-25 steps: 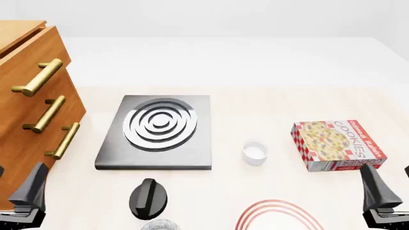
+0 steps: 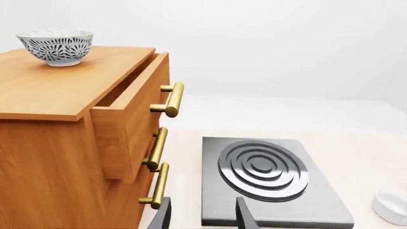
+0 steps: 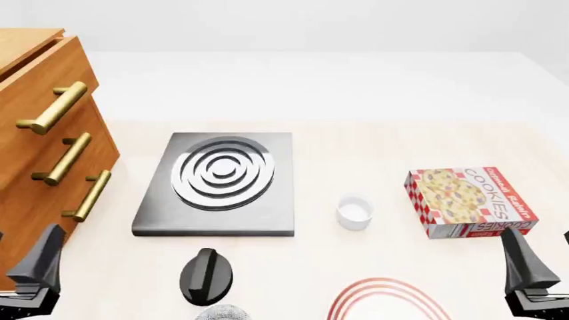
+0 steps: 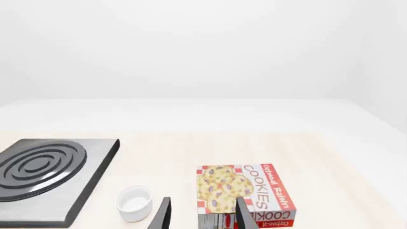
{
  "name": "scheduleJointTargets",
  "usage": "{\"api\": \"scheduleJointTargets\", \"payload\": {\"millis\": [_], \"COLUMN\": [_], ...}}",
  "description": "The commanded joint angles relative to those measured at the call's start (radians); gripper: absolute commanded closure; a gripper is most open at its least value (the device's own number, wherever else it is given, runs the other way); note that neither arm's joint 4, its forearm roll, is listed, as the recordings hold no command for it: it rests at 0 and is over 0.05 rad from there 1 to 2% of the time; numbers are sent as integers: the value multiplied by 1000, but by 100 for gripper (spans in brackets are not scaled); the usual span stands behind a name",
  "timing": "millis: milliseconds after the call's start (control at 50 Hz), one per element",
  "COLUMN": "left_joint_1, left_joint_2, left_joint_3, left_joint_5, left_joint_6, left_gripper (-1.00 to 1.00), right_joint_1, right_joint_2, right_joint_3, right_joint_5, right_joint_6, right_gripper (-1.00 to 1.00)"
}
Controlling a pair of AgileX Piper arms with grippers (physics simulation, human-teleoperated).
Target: Pick the akita bowl on the wooden cabinet and place it on the plate.
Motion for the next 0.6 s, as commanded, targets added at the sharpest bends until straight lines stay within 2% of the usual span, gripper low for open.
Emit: {"api": "scheduleJointTargets", "payload": {"millis": [20, 40, 140, 420, 600], "left_joint_1": [-5, 0, 7, 10, -9], "left_joint_2": [23, 49, 131, 208, 299], "left_joint_3": [-45, -56, -146, -390, -524], "left_joint_5": [58, 56, 84, 240, 275], "left_joint_6": [-32, -55, -74, -116, -133], "left_gripper": [-100, -100, -100, -100, -100], "right_joint_1": [0, 0, 0, 0, 0], "right_joint_2": [1, 1, 1, -1, -1], "right_joint_3": [-1, -1, -1, -1, -1], "right_joint_5": [0, 0, 0, 2, 3], "right_joint_6": [0, 0, 1, 1, 1], "right_gripper": [-100, -100, -100, -100, -100]}}
